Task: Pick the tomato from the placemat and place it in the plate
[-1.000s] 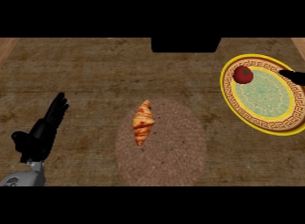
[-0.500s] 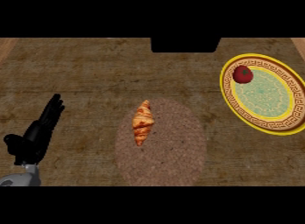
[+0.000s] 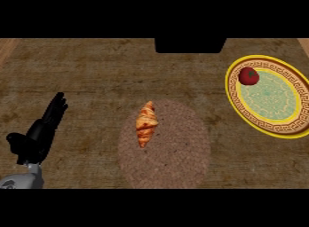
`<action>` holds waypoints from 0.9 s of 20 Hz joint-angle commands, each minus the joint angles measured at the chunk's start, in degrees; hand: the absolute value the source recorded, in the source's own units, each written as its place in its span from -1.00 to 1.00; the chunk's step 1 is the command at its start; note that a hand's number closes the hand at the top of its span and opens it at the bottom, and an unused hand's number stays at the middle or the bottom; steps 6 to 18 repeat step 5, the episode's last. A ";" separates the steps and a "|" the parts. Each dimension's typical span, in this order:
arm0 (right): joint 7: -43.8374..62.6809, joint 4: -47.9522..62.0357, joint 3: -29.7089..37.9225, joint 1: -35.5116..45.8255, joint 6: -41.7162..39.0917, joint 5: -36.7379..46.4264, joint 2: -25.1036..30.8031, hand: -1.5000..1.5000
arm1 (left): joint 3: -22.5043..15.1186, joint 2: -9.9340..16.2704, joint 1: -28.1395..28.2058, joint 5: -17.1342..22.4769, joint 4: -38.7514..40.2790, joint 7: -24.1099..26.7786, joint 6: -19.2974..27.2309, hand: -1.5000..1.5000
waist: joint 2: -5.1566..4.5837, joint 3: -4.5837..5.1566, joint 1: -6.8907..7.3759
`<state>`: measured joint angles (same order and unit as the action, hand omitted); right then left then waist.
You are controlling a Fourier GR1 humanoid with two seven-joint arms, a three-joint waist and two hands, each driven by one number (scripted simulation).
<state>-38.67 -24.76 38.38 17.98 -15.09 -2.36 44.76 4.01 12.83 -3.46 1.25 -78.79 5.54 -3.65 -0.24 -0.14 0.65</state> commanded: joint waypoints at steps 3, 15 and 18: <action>-6.58 9.89 -1.61 2.42 -1.09 2.56 3.88 -1.00 | 0.99 -0.56 0.31 -0.29 2.85 3.13 -0.56 0.00 | -0.11 -0.03 0.32; -11.31 11.30 -0.87 0.37 0.95 2.73 2.97 -1.00 | -0.31 -0.79 -0.09 -0.49 -2.34 -1.56 0.17 0.00 | -0.14 -0.14 0.61; -11.31 11.30 -0.87 0.37 0.95 2.73 2.97 -1.00 | -0.31 -0.79 -0.09 -0.49 -2.34 -1.56 0.17 0.00 | -0.14 -0.14 0.61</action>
